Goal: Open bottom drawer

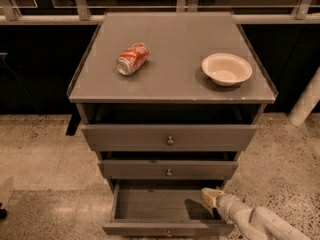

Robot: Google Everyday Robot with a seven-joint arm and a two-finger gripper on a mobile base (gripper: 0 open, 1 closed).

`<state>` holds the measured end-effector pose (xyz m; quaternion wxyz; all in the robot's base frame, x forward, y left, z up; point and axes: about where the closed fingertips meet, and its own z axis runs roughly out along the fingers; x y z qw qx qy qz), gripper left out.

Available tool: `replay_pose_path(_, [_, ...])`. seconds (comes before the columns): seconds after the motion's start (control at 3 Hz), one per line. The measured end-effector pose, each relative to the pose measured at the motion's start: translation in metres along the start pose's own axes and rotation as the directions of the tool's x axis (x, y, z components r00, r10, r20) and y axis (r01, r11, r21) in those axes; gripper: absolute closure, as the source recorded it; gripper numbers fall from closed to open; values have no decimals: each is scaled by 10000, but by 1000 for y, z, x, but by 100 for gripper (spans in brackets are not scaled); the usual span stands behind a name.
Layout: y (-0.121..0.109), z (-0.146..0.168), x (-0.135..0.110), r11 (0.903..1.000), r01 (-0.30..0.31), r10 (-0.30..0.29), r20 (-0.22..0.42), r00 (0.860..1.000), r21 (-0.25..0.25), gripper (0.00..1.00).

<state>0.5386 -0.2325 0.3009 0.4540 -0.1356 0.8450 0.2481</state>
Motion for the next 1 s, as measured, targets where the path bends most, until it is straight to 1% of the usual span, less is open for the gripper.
replay_pose_path(0.33, [0,0,0,10000,0,0,0,10000,0,11])
replay_pose_path(0.67, [0,0,0,10000,0,0,0,10000,0,0])
replay_pose_path(1.0, [0,0,0,10000,0,0,0,10000,-1,0])
